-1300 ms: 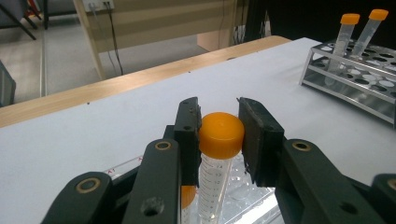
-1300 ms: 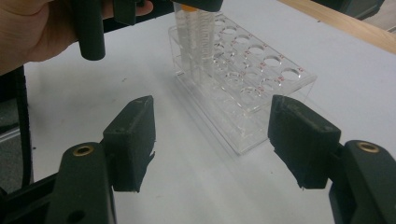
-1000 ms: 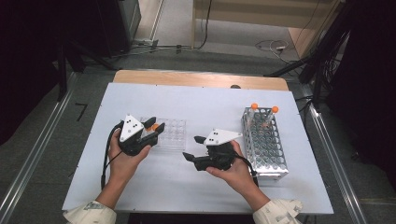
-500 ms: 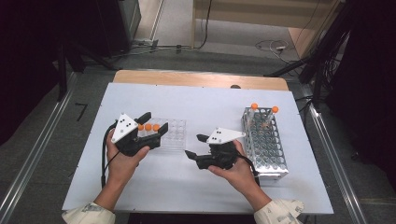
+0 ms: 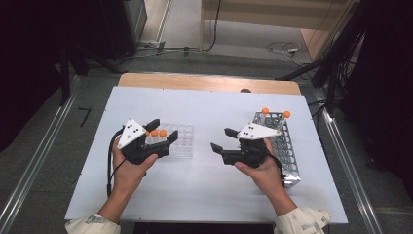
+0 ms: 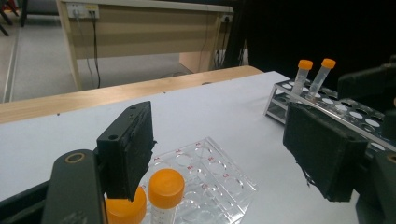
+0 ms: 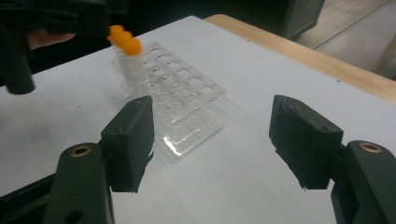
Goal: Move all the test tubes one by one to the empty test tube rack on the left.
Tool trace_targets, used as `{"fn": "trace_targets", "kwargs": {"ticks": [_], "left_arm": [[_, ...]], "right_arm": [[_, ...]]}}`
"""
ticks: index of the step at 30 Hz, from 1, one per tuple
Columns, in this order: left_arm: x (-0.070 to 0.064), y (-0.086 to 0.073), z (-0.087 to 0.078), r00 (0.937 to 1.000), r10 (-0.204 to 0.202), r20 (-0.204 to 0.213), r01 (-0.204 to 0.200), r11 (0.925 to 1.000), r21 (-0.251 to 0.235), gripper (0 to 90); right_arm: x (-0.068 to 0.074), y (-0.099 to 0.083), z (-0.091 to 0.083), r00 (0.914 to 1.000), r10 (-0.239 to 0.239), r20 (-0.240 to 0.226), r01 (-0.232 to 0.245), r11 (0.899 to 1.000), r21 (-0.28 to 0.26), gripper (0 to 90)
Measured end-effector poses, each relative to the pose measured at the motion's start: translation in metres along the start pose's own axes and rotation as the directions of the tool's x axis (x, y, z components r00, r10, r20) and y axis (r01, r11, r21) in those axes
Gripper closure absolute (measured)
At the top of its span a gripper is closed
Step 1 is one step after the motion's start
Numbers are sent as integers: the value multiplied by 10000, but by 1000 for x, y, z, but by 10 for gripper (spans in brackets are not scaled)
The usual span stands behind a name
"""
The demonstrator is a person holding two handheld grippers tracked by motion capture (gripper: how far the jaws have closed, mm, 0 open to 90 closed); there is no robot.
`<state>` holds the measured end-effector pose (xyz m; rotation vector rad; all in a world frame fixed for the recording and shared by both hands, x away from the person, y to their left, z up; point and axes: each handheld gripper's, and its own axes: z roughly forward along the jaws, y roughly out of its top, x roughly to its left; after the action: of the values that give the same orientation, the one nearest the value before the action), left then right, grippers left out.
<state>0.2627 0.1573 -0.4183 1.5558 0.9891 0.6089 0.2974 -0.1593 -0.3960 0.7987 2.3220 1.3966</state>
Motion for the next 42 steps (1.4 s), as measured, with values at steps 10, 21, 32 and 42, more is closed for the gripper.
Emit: {"fn": "trace_targets", "kwargs": {"ticks": [10,21,32,42], "left_arm": [[-2,-1,1,9999,-44,127,43,9999,96,258],[-3,-3,2,9999,-30,96,29,9999,96,257],[-5,-3,4,9998,-113,175,110,9998,186,212],[-6,-3,4,9999,-34,161,32,9999,139,190]], "right_arm": [[-42,-5,-26,9894,717,1262,-687,9972,-284,289],[-81,-15,-45,9649,1295,2286,-1161,9907,-711,284],[-113,-29,-58,9183,1665,3592,-1377,9850,-1044,203],[-133,-45,-61,8913,1976,4081,-1689,9800,-1056,209]]}}
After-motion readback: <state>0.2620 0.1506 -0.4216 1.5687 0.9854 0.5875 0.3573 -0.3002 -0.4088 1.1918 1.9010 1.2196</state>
